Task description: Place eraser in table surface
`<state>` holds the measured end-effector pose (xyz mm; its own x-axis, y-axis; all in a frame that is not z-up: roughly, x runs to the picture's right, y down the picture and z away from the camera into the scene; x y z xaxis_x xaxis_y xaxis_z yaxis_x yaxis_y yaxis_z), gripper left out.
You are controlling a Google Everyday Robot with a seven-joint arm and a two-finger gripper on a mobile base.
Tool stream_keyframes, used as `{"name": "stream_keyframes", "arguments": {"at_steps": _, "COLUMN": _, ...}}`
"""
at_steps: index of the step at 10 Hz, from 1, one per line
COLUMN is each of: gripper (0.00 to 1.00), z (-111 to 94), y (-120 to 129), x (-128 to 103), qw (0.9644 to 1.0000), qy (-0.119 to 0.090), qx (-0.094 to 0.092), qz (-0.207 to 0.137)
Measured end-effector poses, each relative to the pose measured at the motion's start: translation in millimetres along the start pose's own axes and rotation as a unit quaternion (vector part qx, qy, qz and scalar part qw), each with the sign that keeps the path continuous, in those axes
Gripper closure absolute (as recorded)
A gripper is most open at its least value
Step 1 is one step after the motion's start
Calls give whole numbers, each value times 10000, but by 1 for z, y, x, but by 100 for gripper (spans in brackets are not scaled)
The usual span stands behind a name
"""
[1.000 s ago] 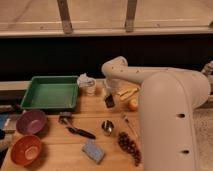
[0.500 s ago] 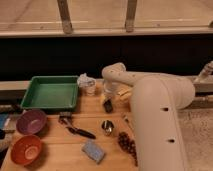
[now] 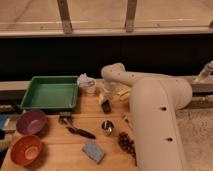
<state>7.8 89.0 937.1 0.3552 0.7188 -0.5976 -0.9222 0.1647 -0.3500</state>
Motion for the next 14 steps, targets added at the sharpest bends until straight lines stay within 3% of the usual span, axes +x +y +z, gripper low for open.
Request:
{"name": "stream_keyframes", "arguments": {"at_steps": 4, "gripper": 22, "z": 0, "y": 6, "x": 3, "qw": 10000, "qy": -8, "qx": -34, "qz": -65}}
{"name": "stream_keyframes", "arguments": {"at_steps": 6, "gripper": 20, "z": -4, "y": 6, "x": 5, "qw": 9999, "qy": -136, "qx": -89, "qz": -51}}
{"name": "stream_keyframes", "arguments": {"at_steps": 11, "gripper": 20, "z": -45, "y": 9, "x": 5, "qw": 9980, "qy": -635, "qx": -7, "qz": -54}}
{"name": "stream_keyframes", "arguments": {"at_steps": 14, "gripper": 20, "z": -68, "y": 8, "x": 7, "qw": 9959, "qy": -867, "qx": 238, "qz": -25}}
